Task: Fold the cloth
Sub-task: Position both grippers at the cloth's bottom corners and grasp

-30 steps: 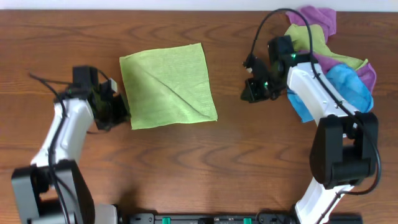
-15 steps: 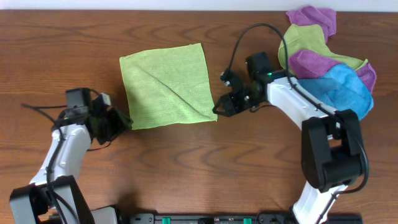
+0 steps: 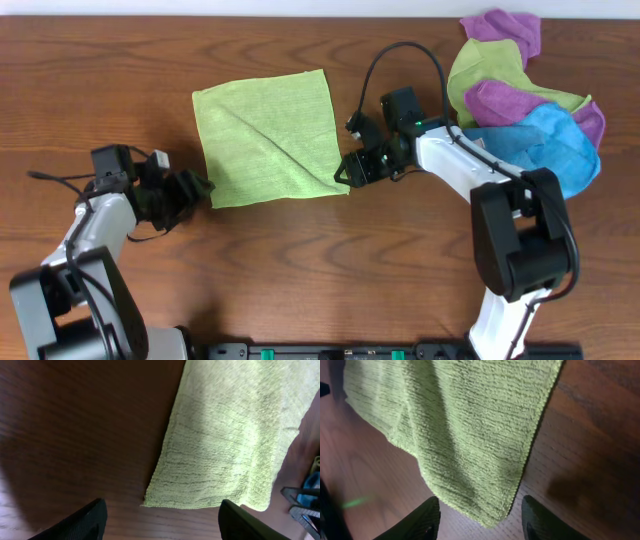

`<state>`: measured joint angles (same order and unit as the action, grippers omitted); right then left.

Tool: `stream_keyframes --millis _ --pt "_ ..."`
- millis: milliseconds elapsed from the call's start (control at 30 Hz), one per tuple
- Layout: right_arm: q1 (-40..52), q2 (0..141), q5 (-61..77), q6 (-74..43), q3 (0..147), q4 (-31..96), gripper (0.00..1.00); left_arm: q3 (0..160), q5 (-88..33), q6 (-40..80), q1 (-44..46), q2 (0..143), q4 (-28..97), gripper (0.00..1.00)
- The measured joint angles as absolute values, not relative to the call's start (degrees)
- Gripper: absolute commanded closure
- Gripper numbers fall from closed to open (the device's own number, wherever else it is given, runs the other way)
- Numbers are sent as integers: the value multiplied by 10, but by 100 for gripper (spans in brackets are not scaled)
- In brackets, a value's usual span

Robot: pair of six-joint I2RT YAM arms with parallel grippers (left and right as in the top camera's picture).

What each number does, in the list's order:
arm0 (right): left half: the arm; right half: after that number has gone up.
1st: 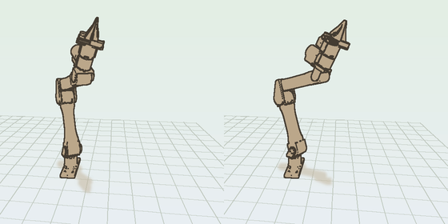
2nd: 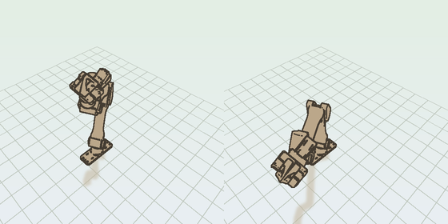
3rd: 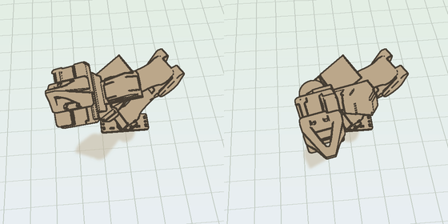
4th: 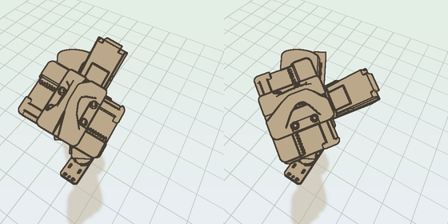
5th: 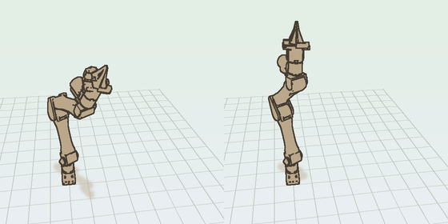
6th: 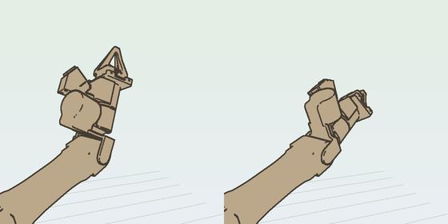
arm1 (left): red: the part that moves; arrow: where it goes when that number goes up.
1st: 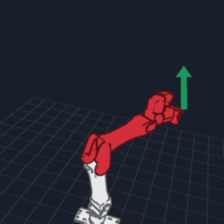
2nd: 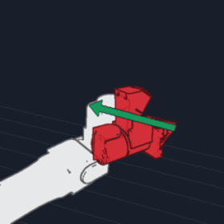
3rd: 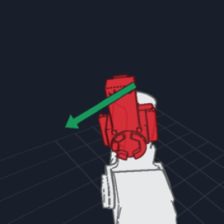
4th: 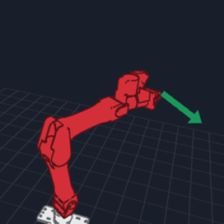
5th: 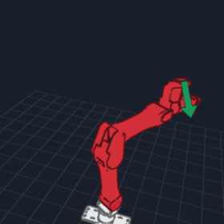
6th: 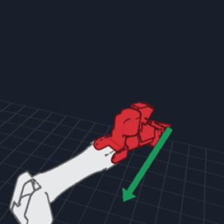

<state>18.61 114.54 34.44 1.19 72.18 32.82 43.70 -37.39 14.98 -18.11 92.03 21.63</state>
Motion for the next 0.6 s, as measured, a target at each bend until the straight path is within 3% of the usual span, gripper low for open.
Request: stream_keyframes --millis 600 --pt "185 1178 361 6 733 343 39 438 -424 155 -172 975 132 28"
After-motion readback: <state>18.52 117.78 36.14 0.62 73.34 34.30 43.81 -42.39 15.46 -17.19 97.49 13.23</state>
